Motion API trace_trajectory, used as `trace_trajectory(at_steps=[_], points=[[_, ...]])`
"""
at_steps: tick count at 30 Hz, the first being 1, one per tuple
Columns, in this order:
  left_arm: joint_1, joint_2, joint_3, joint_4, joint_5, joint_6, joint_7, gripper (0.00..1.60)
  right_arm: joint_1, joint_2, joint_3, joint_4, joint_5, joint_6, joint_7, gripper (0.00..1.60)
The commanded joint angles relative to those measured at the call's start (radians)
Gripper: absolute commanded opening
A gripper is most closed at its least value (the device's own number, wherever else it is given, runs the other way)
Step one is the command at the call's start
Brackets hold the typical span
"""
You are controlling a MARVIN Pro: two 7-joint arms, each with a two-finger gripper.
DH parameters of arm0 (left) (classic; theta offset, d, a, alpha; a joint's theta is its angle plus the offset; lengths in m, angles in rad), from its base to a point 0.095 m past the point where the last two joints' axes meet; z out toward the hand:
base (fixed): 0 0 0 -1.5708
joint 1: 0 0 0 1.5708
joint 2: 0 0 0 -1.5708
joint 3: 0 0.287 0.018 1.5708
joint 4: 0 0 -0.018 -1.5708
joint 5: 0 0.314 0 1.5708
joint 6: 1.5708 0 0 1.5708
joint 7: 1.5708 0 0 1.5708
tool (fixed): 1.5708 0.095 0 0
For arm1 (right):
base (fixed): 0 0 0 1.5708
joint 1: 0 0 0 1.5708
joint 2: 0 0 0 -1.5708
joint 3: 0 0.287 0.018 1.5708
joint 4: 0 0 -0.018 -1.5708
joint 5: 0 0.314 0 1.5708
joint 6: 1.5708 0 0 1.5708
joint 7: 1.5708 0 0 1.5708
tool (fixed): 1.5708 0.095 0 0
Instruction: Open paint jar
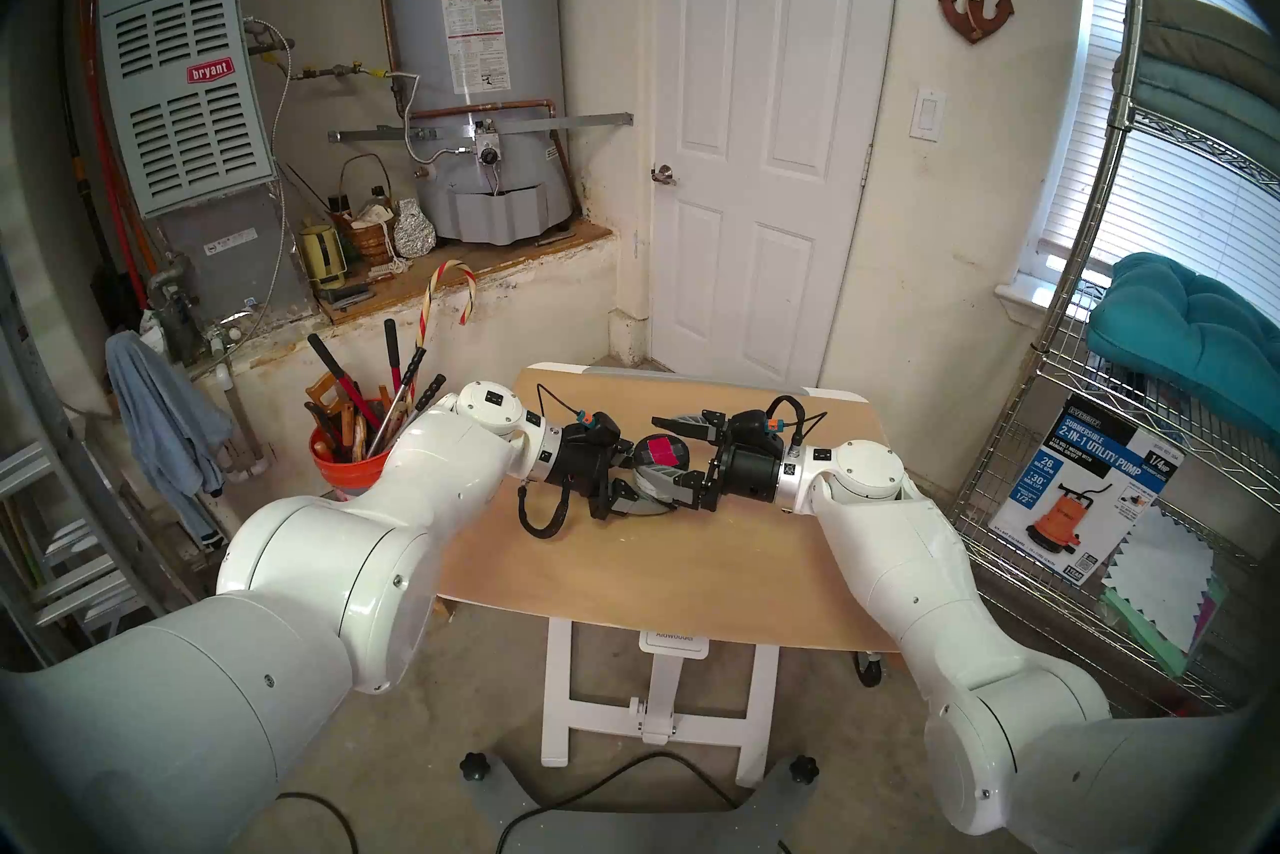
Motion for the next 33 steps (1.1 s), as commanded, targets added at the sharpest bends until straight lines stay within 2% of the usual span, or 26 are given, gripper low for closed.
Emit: trace_trajectory(at_steps=[1, 3, 6, 7, 9, 11, 14, 25, 33], points=[[0.023, 0.019, -0.004, -0.020, -0.001, 0.011, 0.002, 0.00, 0.003, -0.009, 0.047, -0.061, 0.054, 0.025, -0.007, 1.60], [0.028, 0.019, -0.006, -0.027, -0.001, 0.012, 0.009, 0.00, -0.011, -0.008, 0.065, -0.088, 0.054, 0.024, -0.030, 1.60], [0.029, 0.017, -0.009, -0.028, 0.000, 0.014, 0.027, 0.00, -0.050, -0.039, 0.121, -0.137, 0.044, 0.003, -0.118, 1.60], [0.031, 0.016, -0.011, -0.031, -0.001, 0.015, 0.032, 0.00, -0.056, -0.042, 0.120, -0.153, 0.043, 0.008, -0.132, 1.60], [0.034, 0.013, -0.013, -0.033, -0.001, 0.016, 0.041, 0.00, -0.076, -0.054, 0.124, -0.172, 0.046, -0.028, -0.156, 1.60], [0.035, 0.011, -0.016, -0.035, -0.002, 0.018, 0.044, 0.00, -0.112, -0.073, 0.133, -0.207, 0.064, -0.017, -0.165, 1.60], [0.038, 0.008, -0.022, -0.037, -0.001, 0.023, 0.057, 0.00, -0.167, -0.095, 0.131, -0.264, 0.048, -0.015, -0.212, 1.60], [0.042, 0.007, -0.033, -0.044, 0.003, 0.032, 0.070, 0.00, -0.307, -0.127, 0.107, -0.389, 0.042, -0.034, -0.233, 1.60], [0.050, 0.006, -0.036, -0.052, 0.008, 0.040, 0.079, 0.00, -0.402, -0.137, 0.106, -0.500, 0.009, -0.051, -0.306, 1.60]])
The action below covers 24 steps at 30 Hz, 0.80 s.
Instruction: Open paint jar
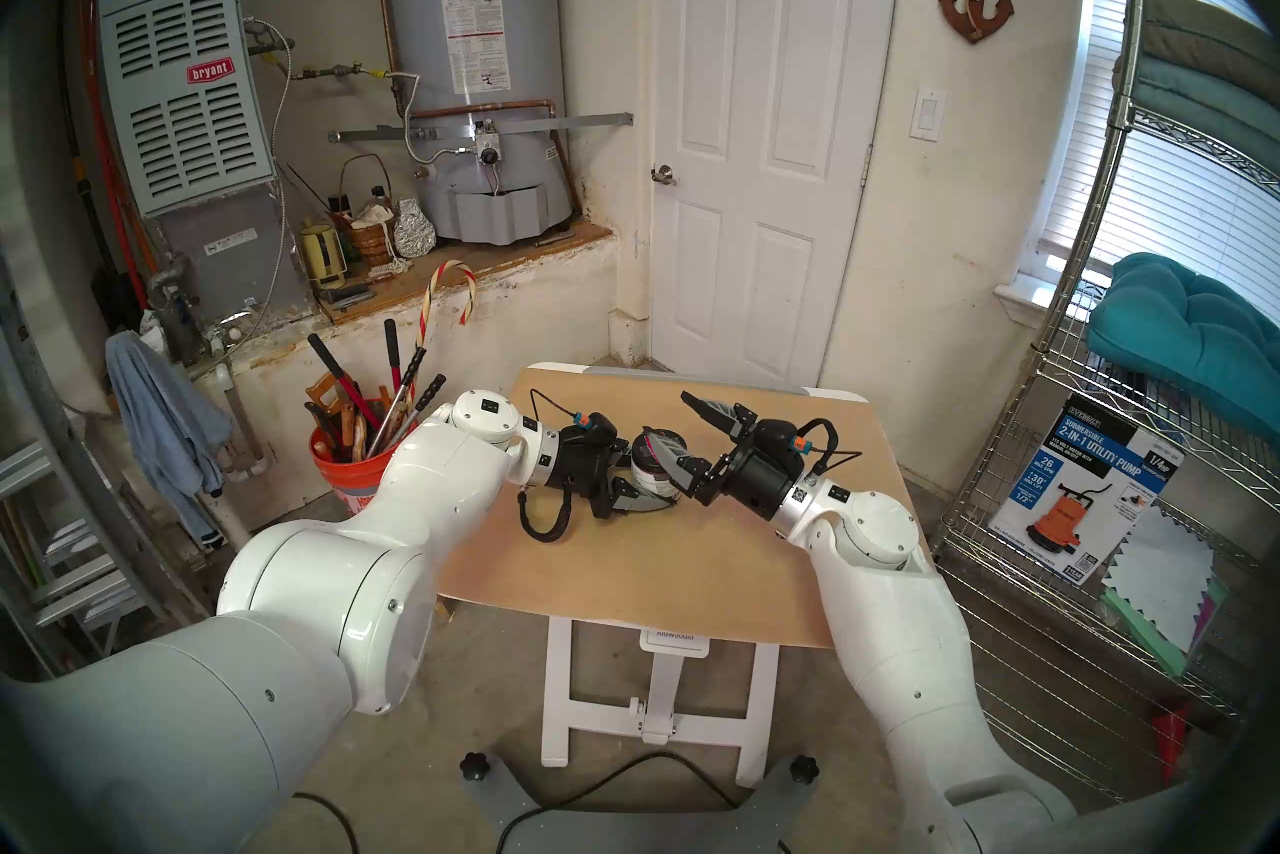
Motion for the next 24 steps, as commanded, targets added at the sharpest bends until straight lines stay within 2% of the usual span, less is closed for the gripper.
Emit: trace_trajectory(at_steps=[1, 6, 14, 24], points=[[0.005, 0.005, 0.004, -0.003, 0.010, 0.004, 0.021, 0.00, -0.093, -0.032, -0.004, -0.119, -0.026, -0.019, -0.058, 1.60], [0.008, 0.005, 0.006, -0.010, 0.013, 0.009, 0.022, 0.00, -0.138, -0.040, -0.015, -0.179, -0.082, -0.017, -0.116, 1.60], [0.013, 0.008, 0.013, -0.022, 0.015, 0.018, 0.022, 0.00, -0.197, -0.055, -0.038, -0.282, -0.179, 0.032, -0.208, 1.60], [0.020, 0.011, 0.020, -0.039, 0.014, 0.029, 0.025, 0.00, -0.260, -0.062, -0.080, -0.413, -0.268, 0.211, -0.326, 1.60]])
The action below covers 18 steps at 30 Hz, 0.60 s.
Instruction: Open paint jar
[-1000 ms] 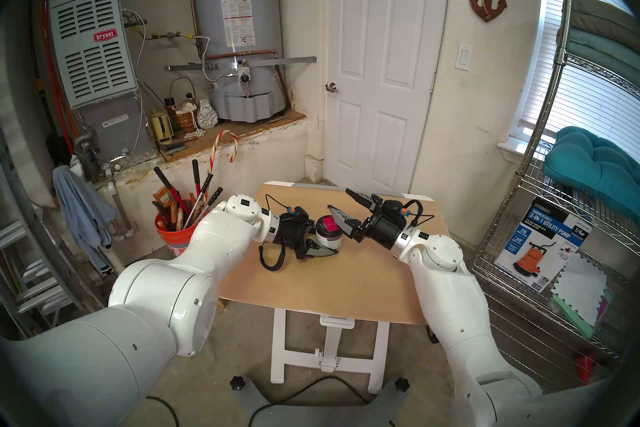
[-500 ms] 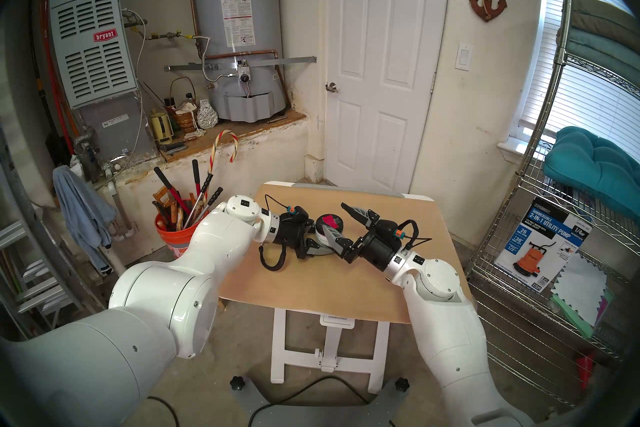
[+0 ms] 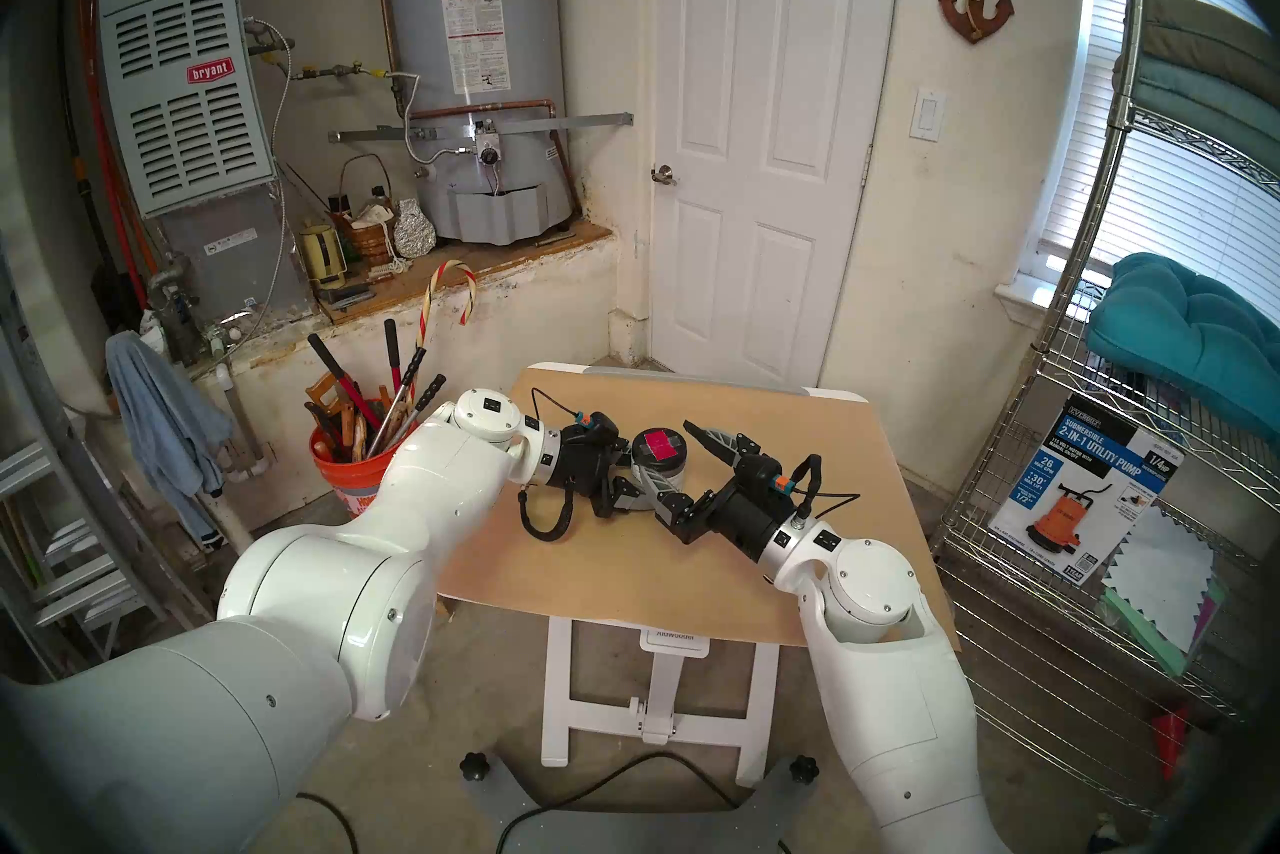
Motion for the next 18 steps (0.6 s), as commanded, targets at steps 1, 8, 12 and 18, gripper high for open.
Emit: trace_trajectory(at_steps=[1, 8, 12, 18], points=[[0.008, 0.009, 0.004, -0.006, 0.009, 0.008, 0.013, 0.00, -0.042, -0.018, -0.040, -0.115, -0.040, 0.111, -0.070, 1.60], [0.014, 0.011, 0.007, -0.017, 0.007, 0.016, 0.015, 0.00, -0.050, -0.016, -0.064, -0.134, -0.067, 0.173, -0.094, 1.60], [0.015, 0.012, 0.009, -0.019, 0.006, 0.017, 0.015, 0.00, -0.042, -0.016, -0.071, -0.125, -0.070, 0.170, -0.092, 1.60], [0.017, 0.013, 0.010, -0.024, 0.003, 0.021, 0.013, 0.00, -0.019, -0.018, -0.080, -0.105, -0.062, 0.167, -0.115, 1.60]])
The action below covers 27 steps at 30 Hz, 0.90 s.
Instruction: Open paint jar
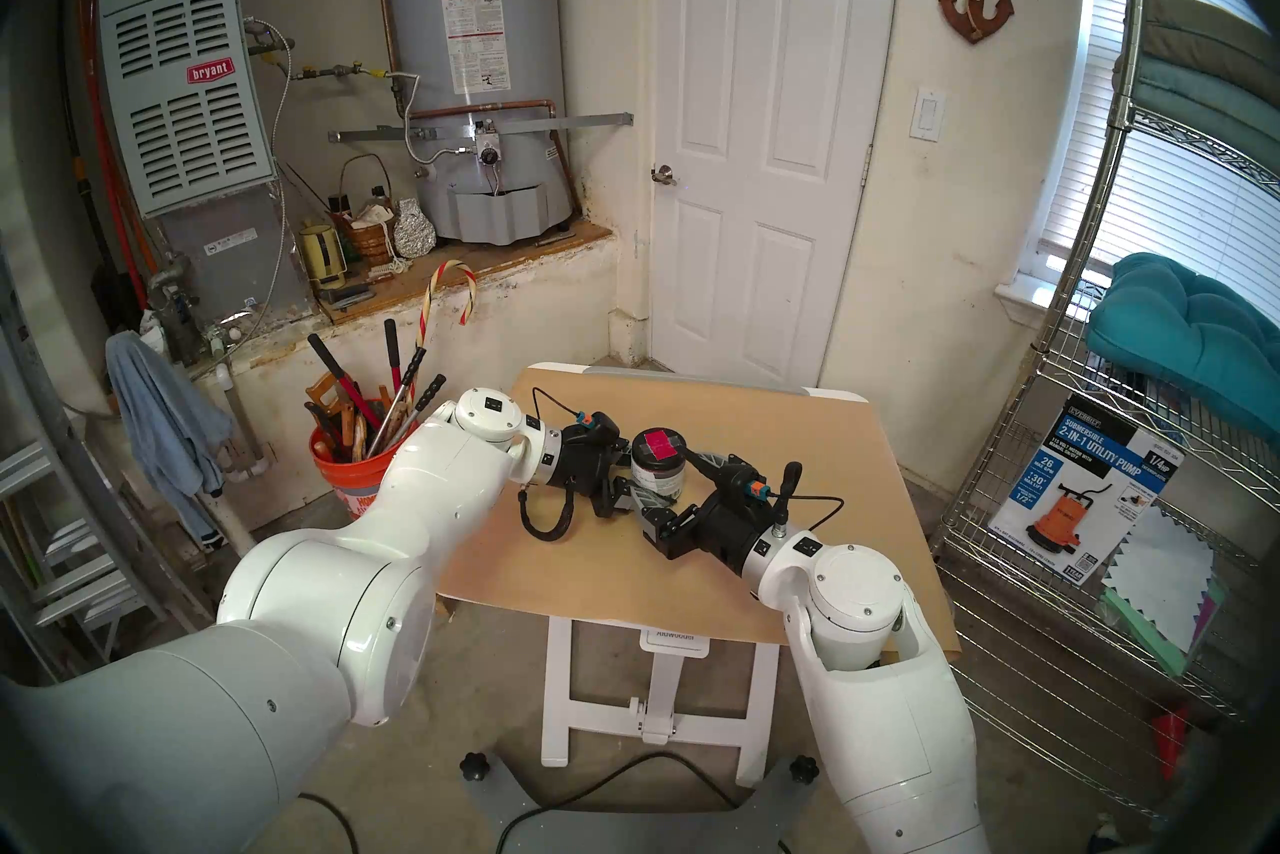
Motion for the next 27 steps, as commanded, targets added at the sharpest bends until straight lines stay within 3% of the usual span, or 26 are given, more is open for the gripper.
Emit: trace_trajectory(at_steps=[1, 27], points=[[0.006, 0.010, 0.001, 0.001, 0.004, 0.004, 0.007, 0.00, 0.040, -0.013, -0.019, -0.004, 0.021, -0.016, -0.020, 1.60], [0.009, 0.013, 0.005, -0.006, -0.001, 0.012, 0.003, 0.00, 0.159, -0.025, -0.033, 0.148, -0.002, -0.053, -0.066, 1.60]])
